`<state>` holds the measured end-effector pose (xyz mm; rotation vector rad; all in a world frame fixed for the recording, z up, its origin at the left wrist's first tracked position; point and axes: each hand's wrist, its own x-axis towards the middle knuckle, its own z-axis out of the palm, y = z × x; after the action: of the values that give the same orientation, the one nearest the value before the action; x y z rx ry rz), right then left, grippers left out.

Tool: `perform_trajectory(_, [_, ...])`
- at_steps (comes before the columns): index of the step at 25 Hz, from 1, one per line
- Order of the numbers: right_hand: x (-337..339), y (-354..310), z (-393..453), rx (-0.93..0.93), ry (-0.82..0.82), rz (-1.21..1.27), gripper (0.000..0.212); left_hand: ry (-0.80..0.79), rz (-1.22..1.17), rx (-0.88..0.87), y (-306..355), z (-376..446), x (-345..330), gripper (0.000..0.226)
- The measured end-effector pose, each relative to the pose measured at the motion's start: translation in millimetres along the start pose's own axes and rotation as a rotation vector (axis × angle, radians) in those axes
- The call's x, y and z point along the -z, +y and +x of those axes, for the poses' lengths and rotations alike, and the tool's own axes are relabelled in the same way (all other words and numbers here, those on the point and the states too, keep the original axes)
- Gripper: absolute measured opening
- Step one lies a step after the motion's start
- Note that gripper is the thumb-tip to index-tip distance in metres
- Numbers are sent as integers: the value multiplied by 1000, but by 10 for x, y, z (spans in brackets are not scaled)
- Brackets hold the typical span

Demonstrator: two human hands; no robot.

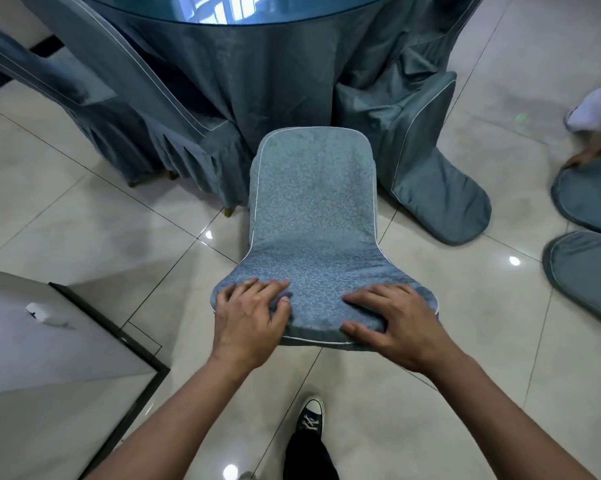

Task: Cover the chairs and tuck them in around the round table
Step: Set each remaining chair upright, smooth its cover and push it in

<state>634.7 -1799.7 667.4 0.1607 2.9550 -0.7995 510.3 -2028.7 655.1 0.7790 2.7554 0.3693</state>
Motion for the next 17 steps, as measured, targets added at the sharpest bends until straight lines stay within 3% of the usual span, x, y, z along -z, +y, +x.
perform_trajectory(3, [95, 51, 123, 29, 53, -35, 75, -11, 40, -93, 73, 123, 115, 62])
perform_trajectory(7, [157, 107, 223, 130, 140, -85, 71, 19, 36, -206, 302, 264, 202, 57])
perform_trajectory(11, [186, 214, 270, 194, 142, -128, 66, -39, 10, -111, 387, 387, 238, 64])
perform_trajectory(17, [344, 329, 578, 181, 167, -225, 43, 34, 4, -65, 445, 651, 378, 68])
